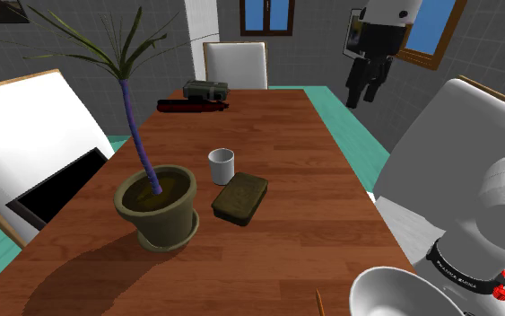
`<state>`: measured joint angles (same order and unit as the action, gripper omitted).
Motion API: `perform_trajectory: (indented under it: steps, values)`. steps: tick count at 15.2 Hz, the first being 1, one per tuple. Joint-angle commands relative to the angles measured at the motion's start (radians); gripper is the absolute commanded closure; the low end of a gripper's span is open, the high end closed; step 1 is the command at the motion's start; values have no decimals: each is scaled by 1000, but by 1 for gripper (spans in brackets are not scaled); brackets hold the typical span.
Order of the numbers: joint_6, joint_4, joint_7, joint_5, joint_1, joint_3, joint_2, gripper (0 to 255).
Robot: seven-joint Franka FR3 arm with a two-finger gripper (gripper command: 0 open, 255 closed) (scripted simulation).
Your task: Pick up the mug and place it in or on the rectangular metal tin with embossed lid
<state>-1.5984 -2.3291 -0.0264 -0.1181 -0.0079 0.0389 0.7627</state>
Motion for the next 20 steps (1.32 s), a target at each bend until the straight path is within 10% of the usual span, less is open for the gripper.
perform_trajectory:
  steps: [1, 20]
  values:
    - [0, 0, 0, 0, 0, 0, 0, 0]
    - [-306, 341, -273, 90, 36, 247, -691, 0]
